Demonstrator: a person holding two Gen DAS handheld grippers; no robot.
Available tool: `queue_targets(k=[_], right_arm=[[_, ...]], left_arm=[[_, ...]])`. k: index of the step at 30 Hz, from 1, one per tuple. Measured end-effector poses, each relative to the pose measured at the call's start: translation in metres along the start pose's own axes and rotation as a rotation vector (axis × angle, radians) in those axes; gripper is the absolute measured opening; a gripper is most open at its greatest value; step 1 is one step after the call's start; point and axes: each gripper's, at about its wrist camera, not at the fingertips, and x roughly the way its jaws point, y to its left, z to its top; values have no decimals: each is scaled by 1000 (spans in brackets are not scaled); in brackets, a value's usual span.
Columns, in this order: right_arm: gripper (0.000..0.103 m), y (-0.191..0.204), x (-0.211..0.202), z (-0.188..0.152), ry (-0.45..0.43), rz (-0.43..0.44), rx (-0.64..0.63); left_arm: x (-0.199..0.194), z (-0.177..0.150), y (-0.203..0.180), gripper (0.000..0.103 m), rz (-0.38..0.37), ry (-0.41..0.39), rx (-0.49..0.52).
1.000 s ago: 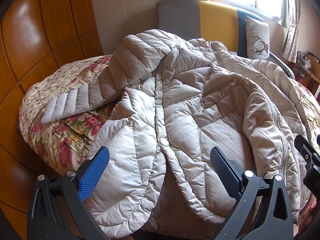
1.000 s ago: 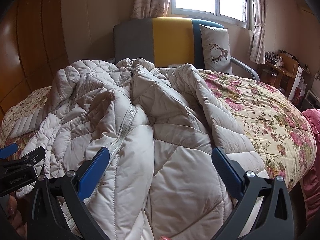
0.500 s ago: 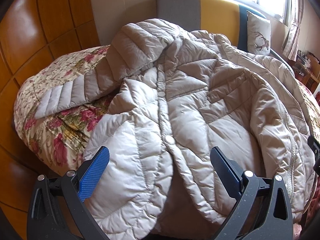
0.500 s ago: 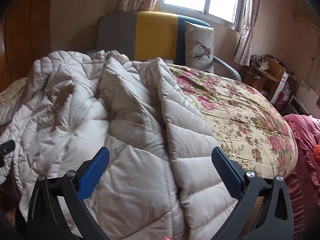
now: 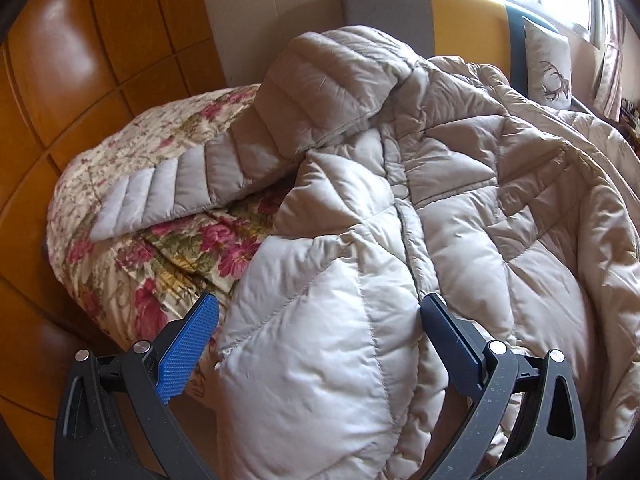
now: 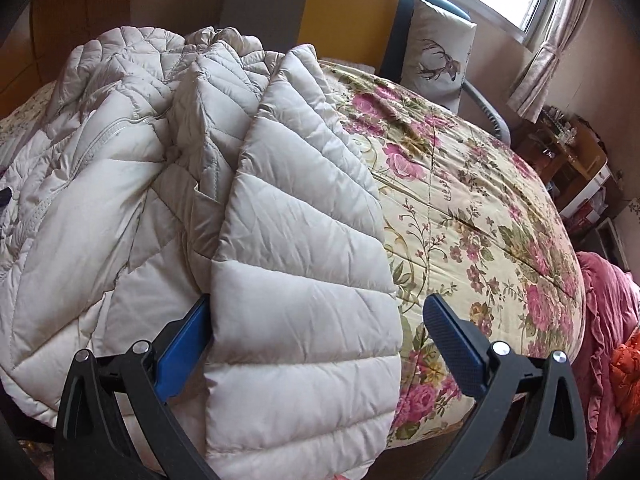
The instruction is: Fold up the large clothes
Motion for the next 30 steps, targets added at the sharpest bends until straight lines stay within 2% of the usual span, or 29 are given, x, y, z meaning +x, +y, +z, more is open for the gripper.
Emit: queue_targets(k=[4, 5, 7, 9, 12, 16, 18, 20, 21, 23, 24, 26, 28, 30], right_arm=[[101, -20, 9, 13, 55, 45, -29], [101, -28, 12, 17, 68, 29, -30], [101, -49, 22, 24, 95, -63, -45], [101, -77, 32, 31, 101, -119, -20], [101, -127, 45, 53, 62, -246, 42], [101, -201, 62, 94, 4, -422, 200], [101, -223, 63, 112, -38, -475, 247], [101, -235, 61, 130, -82, -486, 271], [101, -240, 61, 137, -93, -445, 286], [101, -251, 68, 148, -55, -285, 330], [101, -257, 70, 152, -28, -286, 340], [101, -268, 66, 156, -2, -414, 349], [101, -281, 63, 150, -11, -426, 407], [101, -299, 58, 139, -14, -484, 500]], left_arm=[[7, -1, 6, 100, -28, 14, -19], [9, -1, 7, 100, -34, 15, -23], [11, -1, 9, 100, -44, 18, -28], [14, -1, 12, 100, -59, 22, -36], [19, -2, 15, 100, -78, 35, -48], [21, -4, 19, 100, -97, 21, -49], [23, -5, 19, 100, -99, 21, -46], [26, -5, 21, 100, -104, 34, -46], [27, -5, 22, 100, -112, 37, -49], [30, -6, 25, 100, -133, 40, -59], [31, -6, 28, 100, -150, 39, -71], [34, -7, 32, 100, -171, 40, -86], [35, -8, 33, 100, -180, 37, -87], [36, -8, 33, 100, -177, 36, -78]])
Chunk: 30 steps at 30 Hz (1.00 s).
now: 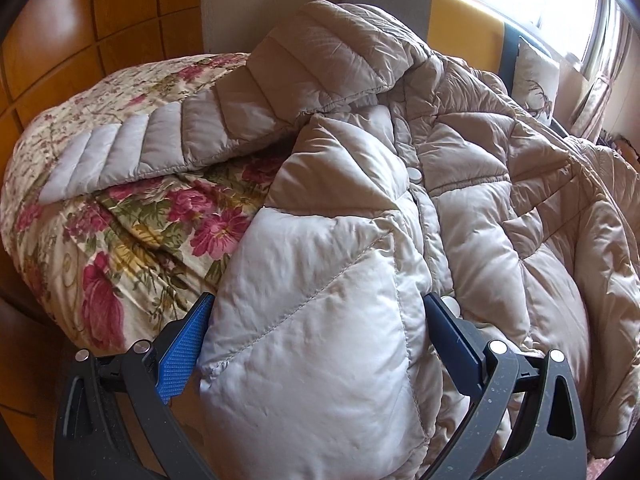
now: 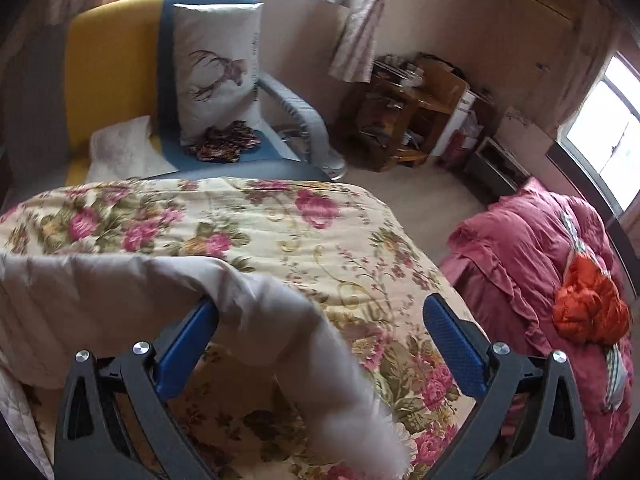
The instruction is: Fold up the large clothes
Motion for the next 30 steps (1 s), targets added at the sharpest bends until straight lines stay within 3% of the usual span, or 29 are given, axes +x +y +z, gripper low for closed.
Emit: queue_targets(k=[4, 7, 12, 14, 17, 21, 22, 23, 25, 26, 28, 30], right_arm=[[101, -58, 2, -17, 30, -36, 257], [101, -48, -26, -48, -28, 206, 270], [99, 45, -51, -122, 113, 647, 85], [82, 86, -62, -150, 167, 792, 13], [76, 134, -69, -176, 244, 939, -24], [75, 167, -83, -187, 204, 949, -55], [66, 172, -87, -187, 212, 962, -49], [43, 177, -88, -187, 223, 986, -57], [33, 189, -101, -190, 234, 976, -141], [20, 193, -109, -188, 202, 947, -192], [11, 186, -128, -182, 128, 866, -266], [6, 170, -136, -173, 78, 799, -254]], left_arm=[[0, -1, 1, 100, -3, -2, -7], [-6, -1, 1, 100, -6, -32, -14], [-28, 2, 1, 97, -74, -131, -36], [-39, 6, 1, 97, -102, -175, -36], [-46, 9, -2, 97, -114, -189, -7], [-34, 4, 2, 97, -95, -135, 0], [-29, 1, 3, 97, -77, -117, -4], [-23, -1, 6, 97, -60, -97, -12], [-11, -5, 13, 97, -69, -42, -43], [-8, -5, 16, 97, -82, -24, -66], [-7, -5, 23, 97, -116, -7, -116], [-8, -5, 24, 97, -122, -6, -120]])
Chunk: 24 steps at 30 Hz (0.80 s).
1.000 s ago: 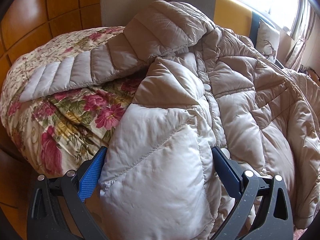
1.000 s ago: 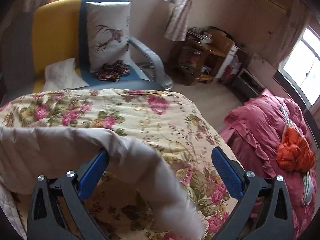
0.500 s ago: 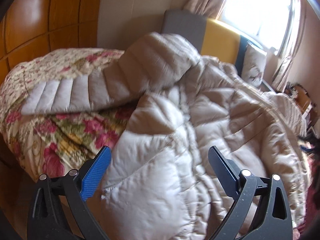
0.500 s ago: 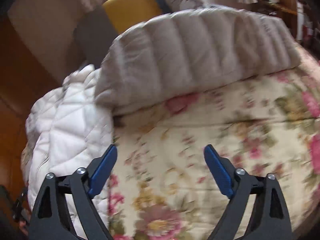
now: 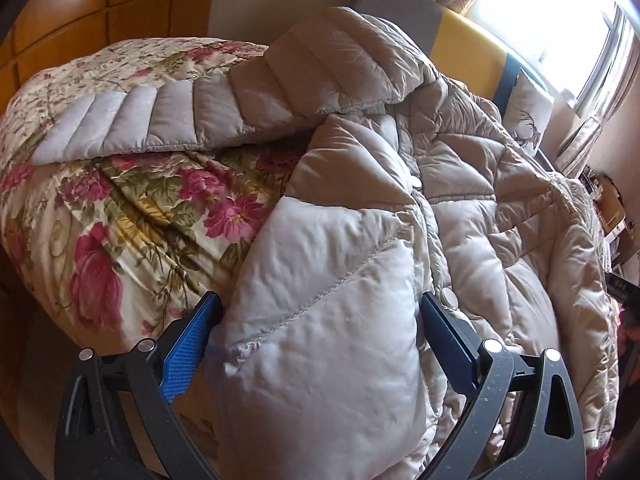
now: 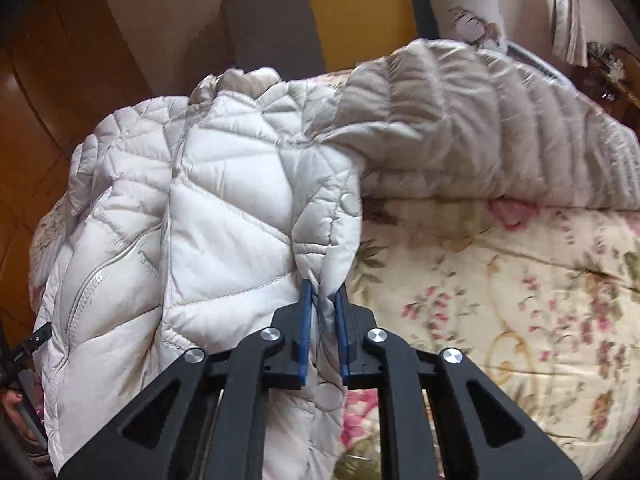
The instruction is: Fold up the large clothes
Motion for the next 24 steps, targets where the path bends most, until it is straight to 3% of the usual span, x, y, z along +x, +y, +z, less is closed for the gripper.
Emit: queue_targets(k=[1, 3, 4, 7, 9, 10, 11, 12, 14, 15, 18, 19, 20, 22, 23, 24], right_arm=[[0, -9, -8, 2, -18, -43, 14], [0, -24, -19, 4, -70, -281, -33], [0, -33, -19, 2, -63, -314, -39], [0, -61, -23, -8, -32, -153, 86], [5, -51, -28, -14, -39, -102, 46], [21, -40, -30, -17, -50, -106, 7], [49, -30, -26, -17, -54, -102, -18], [57, -20, -24, -17, -63, -85, -31], [62, -2, -20, -17, -86, -68, -33], [63, 10, -14, -15, -95, -66, -36], [77, 28, -3, -12, -135, -80, -19], [78, 31, -1, -12, -142, -80, -10], [81, 35, 4, -12, -145, -84, -9], [85, 38, 9, -19, -148, -122, -10], [85, 39, 12, -22, -150, -126, -8], [85, 38, 12, -24, -153, -122, -2]], left_arm=[[-1, 0, 1, 97, -2, 0, 2], [-1, -1, 3, 97, -8, 2, -3], [-3, 0, 4, 97, -17, 0, -11], [-21, 3, -1, 97, -37, -61, -11], [-34, 6, -11, 97, -67, -96, 23], [-36, 7, -16, 97, -79, -95, 45], [-36, 8, -23, 97, -93, -81, 74], [-34, 8, -30, 97, -112, -62, 99], [-25, 6, -46, 97, -132, -21, 148], [-18, 5, -57, 97, -103, -15, 190], [4, 5, -74, 97, 7, -10, 299], [17, 4, -79, 94, 44, 5, 343], [25, 3, -82, 78, 61, 5, 371], [31, 2, -82, 58, 71, -11, 375], [30, 4, -81, 37, 60, -10, 362], [26, 6, -79, 27, 47, -13, 353]])
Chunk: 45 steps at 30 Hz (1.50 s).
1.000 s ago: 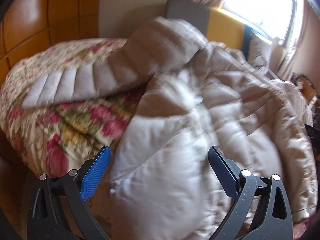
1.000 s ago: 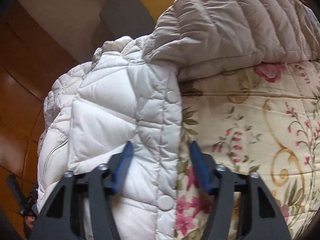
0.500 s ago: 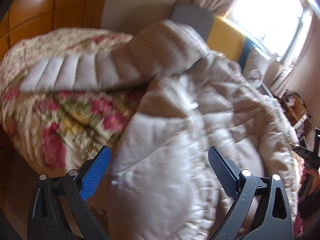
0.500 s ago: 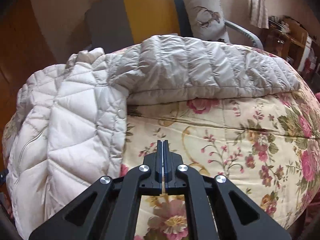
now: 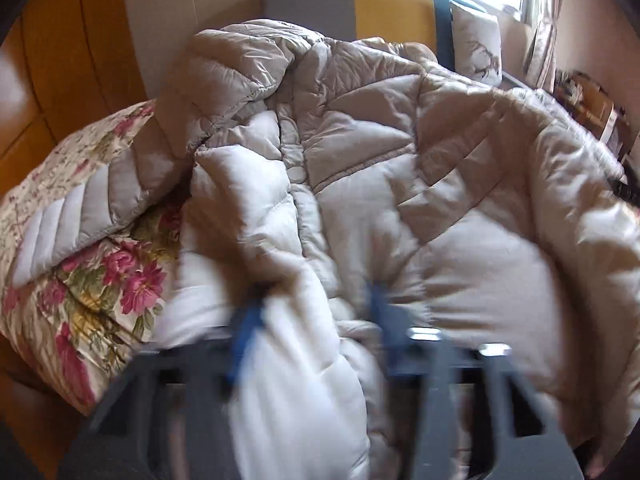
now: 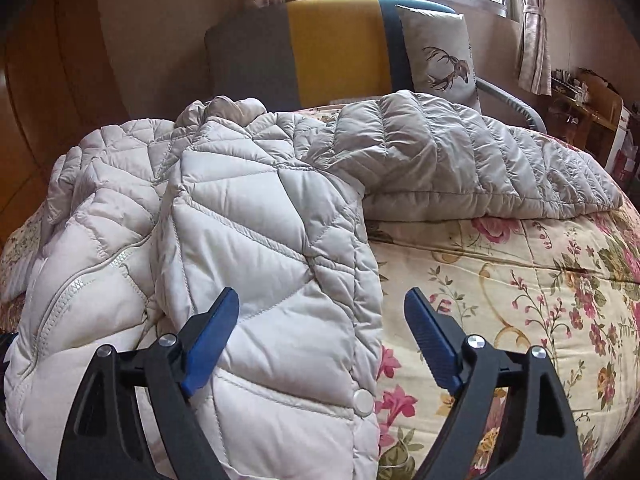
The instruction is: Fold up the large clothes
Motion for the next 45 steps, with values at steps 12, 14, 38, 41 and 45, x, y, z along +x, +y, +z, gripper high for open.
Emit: queue_targets(k=[12, 14, 38, 41, 45], right_arm=[[93, -28, -10, -2, 28, 80, 121], [93, -39, -4, -10, 70, 129, 187], [95, -15, -15, 40, -29, -58, -129], [99, 4, -9, 68, -62, -6, -73], [101, 38, 15, 87, -69, 47, -74]], left_arm=[[-31, 7, 151, 4, 35, -66, -376], [-13, -2, 151, 4, 41, -38, -363], [-62, -18, 130, 95, -3, -189, -353], [-60, -7, 162, 95, 21, -209, -476], [-41, 0, 214, 95, 4, -220, -701]])
